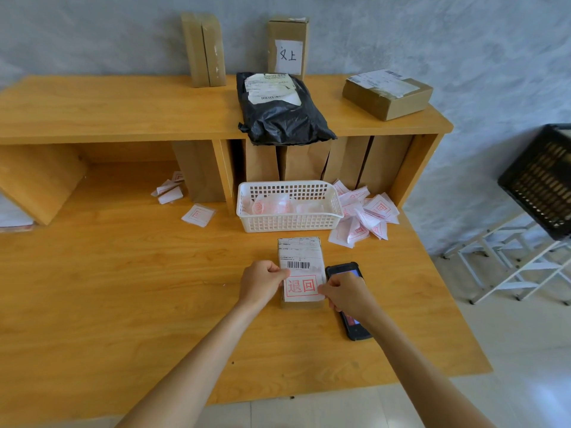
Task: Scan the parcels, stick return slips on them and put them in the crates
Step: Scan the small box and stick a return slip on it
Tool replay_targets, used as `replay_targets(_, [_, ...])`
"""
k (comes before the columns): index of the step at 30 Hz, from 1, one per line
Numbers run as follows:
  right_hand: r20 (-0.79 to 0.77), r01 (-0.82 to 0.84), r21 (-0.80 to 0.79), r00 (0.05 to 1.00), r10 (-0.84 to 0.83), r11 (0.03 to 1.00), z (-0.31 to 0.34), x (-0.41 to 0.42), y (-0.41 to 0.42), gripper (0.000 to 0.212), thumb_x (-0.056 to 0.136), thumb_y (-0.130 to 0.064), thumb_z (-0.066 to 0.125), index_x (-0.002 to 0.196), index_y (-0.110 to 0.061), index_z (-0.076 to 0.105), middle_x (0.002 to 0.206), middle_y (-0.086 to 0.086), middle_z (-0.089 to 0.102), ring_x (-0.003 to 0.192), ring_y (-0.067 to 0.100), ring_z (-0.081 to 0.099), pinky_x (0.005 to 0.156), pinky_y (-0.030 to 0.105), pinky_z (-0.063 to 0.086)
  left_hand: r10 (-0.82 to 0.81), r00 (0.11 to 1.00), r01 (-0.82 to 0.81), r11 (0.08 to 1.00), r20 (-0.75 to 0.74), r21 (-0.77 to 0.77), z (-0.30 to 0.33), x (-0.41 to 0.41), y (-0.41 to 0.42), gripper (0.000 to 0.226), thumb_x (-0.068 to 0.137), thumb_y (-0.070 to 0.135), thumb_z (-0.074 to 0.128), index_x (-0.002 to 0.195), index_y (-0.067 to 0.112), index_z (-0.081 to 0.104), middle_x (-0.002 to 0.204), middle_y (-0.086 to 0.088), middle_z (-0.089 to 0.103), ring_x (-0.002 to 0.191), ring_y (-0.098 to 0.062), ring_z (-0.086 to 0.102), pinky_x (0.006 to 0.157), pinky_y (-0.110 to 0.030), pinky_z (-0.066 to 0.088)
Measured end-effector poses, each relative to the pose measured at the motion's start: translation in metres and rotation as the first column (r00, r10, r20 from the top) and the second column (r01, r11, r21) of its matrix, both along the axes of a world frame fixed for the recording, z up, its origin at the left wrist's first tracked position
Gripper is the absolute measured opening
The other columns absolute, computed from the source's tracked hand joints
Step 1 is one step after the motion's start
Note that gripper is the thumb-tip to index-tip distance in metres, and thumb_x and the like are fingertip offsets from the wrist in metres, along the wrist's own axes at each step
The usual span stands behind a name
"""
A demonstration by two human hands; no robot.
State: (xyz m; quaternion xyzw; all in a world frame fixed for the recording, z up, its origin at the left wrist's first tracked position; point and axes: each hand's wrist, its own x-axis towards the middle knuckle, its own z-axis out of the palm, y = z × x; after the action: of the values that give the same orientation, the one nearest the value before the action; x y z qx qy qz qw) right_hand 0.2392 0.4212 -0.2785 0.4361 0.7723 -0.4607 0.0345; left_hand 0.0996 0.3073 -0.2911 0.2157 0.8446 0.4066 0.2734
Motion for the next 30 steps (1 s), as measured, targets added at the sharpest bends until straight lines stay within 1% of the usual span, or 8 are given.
replay_targets(4, [-0.020,0.006,0.004,1.000,-0.006,1.000,-0.001,0.000,0.001,0.023,0.093,-0.022,0.060,0.074,-0.010,0.058,0.058,-0.005,0.058,0.049,0.008,0.047,0.049,0.020,0.038,-0.004,1.000,0.004,1.000,-0.010,0.006,-0.002,0.000,0.002,0.023,0.088,0.024,0.068,0.073,0.007,0.066,0.063,0.006,0.063,0.055,-0.004,0.055,0.055,-0.022,0.039])
replay_targets(8, [-0.011,0.010,0.005,1.000,-0.010,1.000,-0.005,-0.001,0.001,0.022,0.093,-0.022,0.060,0.075,-0.010,0.058,0.059,-0.004,0.058,0.052,0.011,0.049,0.055,0.025,0.042,-0.023,0.998,0.023,1.000,-0.056,0.003,-0.004,0.001,0.002,0.023,0.089,0.024,0.066,0.073,0.008,0.063,0.063,0.006,0.062,0.055,-0.004,0.054,0.052,-0.020,0.037])
replay_targets(13, [0.010,0.000,0.033,1.000,-0.001,0.999,-0.007,-0.002,0.001,0.026,0.091,-0.024,0.060,0.069,-0.012,0.053,0.061,0.000,0.057,0.057,0.016,0.047,0.059,0.030,0.039,-0.047,0.994,0.044,0.999,-0.099,-0.029,-0.011,0.000,0.000,0.033,0.090,0.031,0.064,0.068,0.014,0.048,0.063,0.004,0.055,0.054,-0.006,0.047,0.046,-0.019,0.029])
replay_targets(17, [0.010,-0.021,0.109,1.000,0.020,0.994,-0.007,-0.001,0.003,0.032,0.089,-0.027,0.063,0.064,-0.016,0.045,0.064,0.001,0.053,0.057,0.014,0.044,0.055,0.026,0.035,-0.087,0.990,0.091,0.995,-0.115,0.029,-0.016,0.000,-0.004,0.032,0.094,0.028,0.062,0.071,0.016,0.043,0.063,0.007,0.050,0.054,-0.005,0.043,0.048,-0.017,0.034])
replay_targets(20, [-0.033,-0.085,0.131,0.995,0.090,0.988,-0.006,0.001,0.003,0.036,0.088,-0.027,0.068,0.068,-0.016,0.040,0.063,-0.007,0.051,0.051,0.007,0.040,0.047,0.014,0.030,-0.155,0.983,0.163,0.984,-0.099,0.075,-0.017,0.003,-0.005,0.027,0.095,0.025,0.060,0.077,0.016,0.042,0.066,0.009,0.050,0.054,0.001,0.045,0.049,-0.016,0.035])
replay_targets(23, [-0.023,-0.140,0.145,0.989,0.145,0.980,-0.008,0.001,0.004,0.039,0.086,-0.031,0.071,0.070,-0.016,0.038,0.066,-0.012,0.050,0.052,0.002,0.040,0.047,0.015,0.030,-0.220,0.975,0.223,0.968,-0.041,0.113,-0.020,0.002,-0.009,0.028,0.089,0.025,0.069,0.080,0.018,0.044,0.071,0.010,0.054,0.057,0.001,0.046,0.052,-0.015,0.036])
replay_targets(27, [0.060,-0.223,0.213,0.975,0.215,0.951,-0.014,-0.003,0.003,0.039,0.082,-0.040,0.073,0.072,-0.020,0.041,0.075,-0.009,0.055,0.059,0.005,0.045,0.052,0.019,0.033,-0.286,0.958,0.285,0.950,-0.007,0.128,-0.022,0.004,-0.015,0.043,0.073,0.025,0.084,0.085,0.015,0.044,0.072,0.012,0.056,0.058,0.003,0.045,0.053,-0.017,0.035])
replay_targets(30, [0.121,-0.287,0.271,0.957,0.264,0.919,-0.013,-0.005,0.002,0.041,0.082,-0.040,0.074,0.069,-0.025,0.037,0.078,-0.008,0.055,0.065,0.006,0.049,0.052,0.018,0.034,-0.279,0.960,0.281,0.954,-0.035,0.107,-0.028,0.007,-0.015,0.054,0.065,0.020,0.088,0.088,0.014,0.040,0.085,0.007,0.066,0.073,0.000,0.060,0.059,-0.031,0.046])
